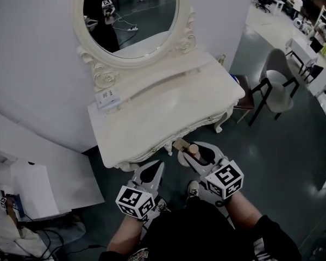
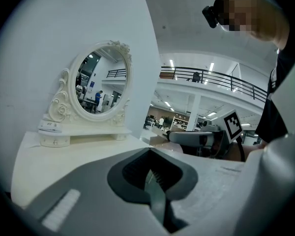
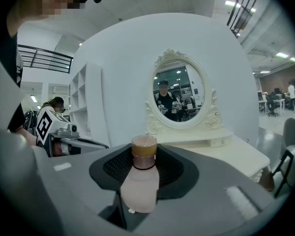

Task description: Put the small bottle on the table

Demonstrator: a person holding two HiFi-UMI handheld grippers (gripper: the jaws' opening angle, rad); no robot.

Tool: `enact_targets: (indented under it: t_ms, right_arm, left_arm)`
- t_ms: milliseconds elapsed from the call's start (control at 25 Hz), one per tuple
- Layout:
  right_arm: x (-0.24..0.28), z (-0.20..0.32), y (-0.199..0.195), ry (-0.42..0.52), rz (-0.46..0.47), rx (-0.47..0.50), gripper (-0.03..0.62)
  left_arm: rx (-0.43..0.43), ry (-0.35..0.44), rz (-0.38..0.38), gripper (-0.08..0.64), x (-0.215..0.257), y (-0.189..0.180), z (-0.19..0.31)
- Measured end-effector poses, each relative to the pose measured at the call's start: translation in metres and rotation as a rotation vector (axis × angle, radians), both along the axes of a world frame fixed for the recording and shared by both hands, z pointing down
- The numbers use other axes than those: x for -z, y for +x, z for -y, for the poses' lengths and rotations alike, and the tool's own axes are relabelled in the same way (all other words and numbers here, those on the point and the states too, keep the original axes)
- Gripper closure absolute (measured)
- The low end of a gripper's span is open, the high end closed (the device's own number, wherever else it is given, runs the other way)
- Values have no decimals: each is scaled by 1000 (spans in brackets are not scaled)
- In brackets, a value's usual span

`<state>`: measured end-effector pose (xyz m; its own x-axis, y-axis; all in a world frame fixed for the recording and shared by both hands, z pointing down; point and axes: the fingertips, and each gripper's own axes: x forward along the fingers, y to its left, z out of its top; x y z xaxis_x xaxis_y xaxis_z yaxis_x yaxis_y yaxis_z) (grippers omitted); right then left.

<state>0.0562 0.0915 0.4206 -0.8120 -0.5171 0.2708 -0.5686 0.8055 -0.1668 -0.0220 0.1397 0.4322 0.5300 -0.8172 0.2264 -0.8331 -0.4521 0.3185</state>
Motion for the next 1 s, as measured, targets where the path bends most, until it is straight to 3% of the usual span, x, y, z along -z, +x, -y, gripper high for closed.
enact_targets:
  t_ms: [1000]
  right_arm:
    - [-16,61,42,-19,-11,62,425]
  left_arm:
    - [61,-21,-13,560,-17,46,57]
